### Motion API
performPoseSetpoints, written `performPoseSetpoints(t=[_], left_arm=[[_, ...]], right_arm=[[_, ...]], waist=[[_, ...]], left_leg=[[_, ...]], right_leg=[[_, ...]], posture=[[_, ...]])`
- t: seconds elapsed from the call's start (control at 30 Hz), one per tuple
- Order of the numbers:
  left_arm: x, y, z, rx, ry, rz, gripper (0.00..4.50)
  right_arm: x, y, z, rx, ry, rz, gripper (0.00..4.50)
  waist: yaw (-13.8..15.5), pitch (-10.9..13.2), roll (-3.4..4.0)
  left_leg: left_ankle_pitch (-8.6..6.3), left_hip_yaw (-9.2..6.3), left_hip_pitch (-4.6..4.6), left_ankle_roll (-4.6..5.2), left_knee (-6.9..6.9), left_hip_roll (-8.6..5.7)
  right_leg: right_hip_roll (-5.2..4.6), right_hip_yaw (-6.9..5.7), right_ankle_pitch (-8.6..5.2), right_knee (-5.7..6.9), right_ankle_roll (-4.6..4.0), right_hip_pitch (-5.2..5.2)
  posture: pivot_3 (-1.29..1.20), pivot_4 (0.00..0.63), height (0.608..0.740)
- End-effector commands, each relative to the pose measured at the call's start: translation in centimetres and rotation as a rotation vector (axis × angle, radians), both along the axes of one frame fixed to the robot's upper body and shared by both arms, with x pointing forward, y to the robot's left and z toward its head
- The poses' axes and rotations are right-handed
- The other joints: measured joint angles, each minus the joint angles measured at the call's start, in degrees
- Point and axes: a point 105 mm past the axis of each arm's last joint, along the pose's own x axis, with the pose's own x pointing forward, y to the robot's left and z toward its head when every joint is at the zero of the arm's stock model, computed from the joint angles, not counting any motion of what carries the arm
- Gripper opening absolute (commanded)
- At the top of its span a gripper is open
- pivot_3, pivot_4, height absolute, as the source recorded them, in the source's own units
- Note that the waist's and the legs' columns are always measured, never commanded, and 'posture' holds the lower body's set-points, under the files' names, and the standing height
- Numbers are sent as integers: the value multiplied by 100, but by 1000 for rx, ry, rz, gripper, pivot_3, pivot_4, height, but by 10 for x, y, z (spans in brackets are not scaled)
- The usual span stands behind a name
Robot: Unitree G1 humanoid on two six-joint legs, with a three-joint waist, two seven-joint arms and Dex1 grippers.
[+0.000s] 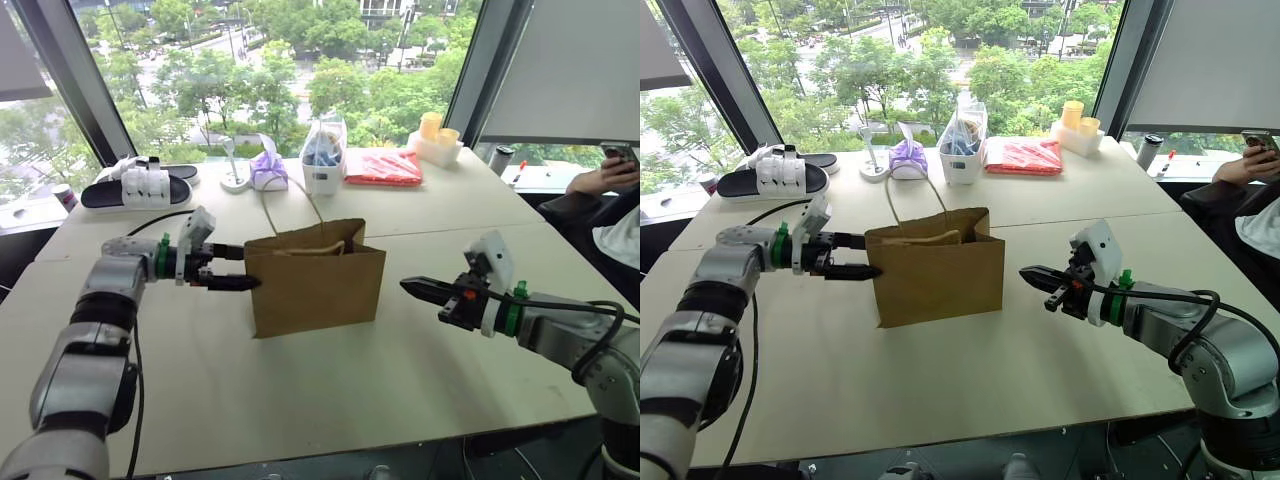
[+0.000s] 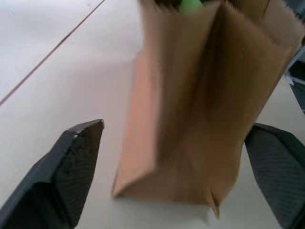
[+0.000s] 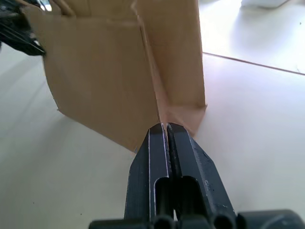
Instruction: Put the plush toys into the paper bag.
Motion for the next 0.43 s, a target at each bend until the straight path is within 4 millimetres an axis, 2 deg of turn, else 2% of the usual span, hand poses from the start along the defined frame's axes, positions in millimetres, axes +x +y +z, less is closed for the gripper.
performPoseSetpoints(t=[0.03, 0.23, 0.33, 0.43], left_arm=[[-20, 8, 22, -2, -56, 23, 4477], [-72, -3, 26, -25, -63, 97, 4477], [-82, -13, 27, -67, -73, 156, 4477], [-104, -22, 23, -117, -80, 229, 4477]], right_arm=[[-4, -8, 6, -41, -26, 15, 21], [-15, -4, 7, -46, -11, 93, 21], [-9, -3, 4, -56, -11, 106, 21], [-6, 4, -2, -61, -14, 133, 21]], waist=[[13, 0, 0], [62, 1, 2], [72, 1, 2], [54, 1, 3]], left_leg=[[-1, -3, 0, 1, 0, 1], [-4, -7, 0, 4, 5, 11], [-4, -8, 6, 4, 11, 10], [-4, -4, 11, 4, 12, 10]], right_leg=[[0, 1, 0, 1, 0, 0], [-11, 7, -1, -6, 1, 6], [-12, 5, -1, -9, 1, 19], [-13, 7, -1, -11, 1, 22]], posture=[[0, 150, 740], [0, 150, 740], [0, 150, 740], [0, 150, 740]])
